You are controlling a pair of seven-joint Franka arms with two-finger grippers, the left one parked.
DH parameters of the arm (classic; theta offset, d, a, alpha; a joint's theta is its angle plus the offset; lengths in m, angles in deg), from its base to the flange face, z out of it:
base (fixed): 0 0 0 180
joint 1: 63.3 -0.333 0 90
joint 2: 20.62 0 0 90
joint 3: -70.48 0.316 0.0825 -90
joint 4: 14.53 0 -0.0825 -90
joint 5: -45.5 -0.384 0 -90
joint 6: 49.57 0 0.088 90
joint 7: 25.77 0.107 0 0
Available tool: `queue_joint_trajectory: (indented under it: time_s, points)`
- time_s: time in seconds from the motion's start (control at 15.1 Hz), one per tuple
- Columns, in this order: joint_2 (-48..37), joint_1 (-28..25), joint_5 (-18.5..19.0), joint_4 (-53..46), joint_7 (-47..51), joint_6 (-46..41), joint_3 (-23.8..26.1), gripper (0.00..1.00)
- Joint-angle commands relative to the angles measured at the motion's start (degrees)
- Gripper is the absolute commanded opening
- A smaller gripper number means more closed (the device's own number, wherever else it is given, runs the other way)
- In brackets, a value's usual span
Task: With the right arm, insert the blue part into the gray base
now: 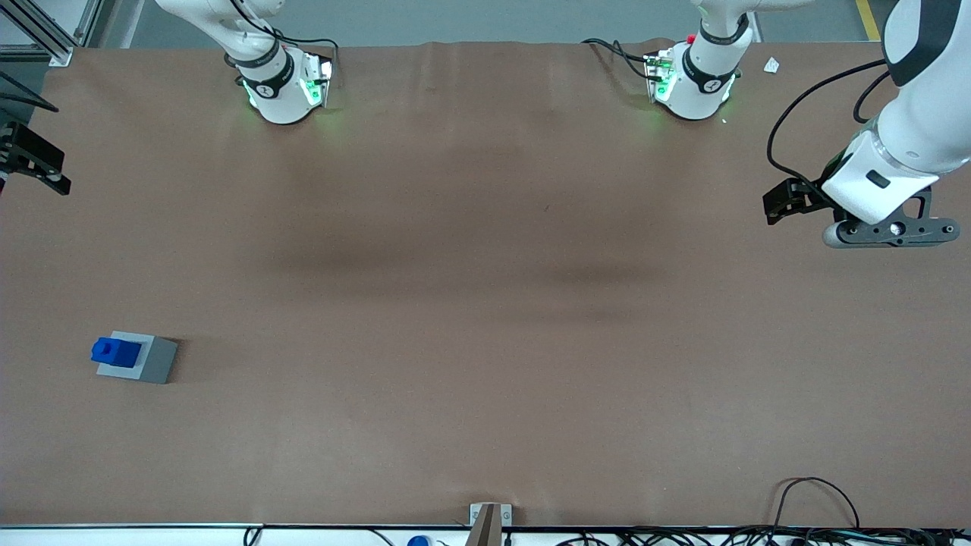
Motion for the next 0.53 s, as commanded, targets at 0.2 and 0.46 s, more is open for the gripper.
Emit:
queue_joint_trajectory:
  time_s: [0.2,0.46]
  points:
    - [-0.22,-3.32,1.4,-1.11,0.42,-0.44,-0.78,1.0]
    - [-0.14,-2.79,1.4,-0.93,0.51,0.09,-0.95,1.0]
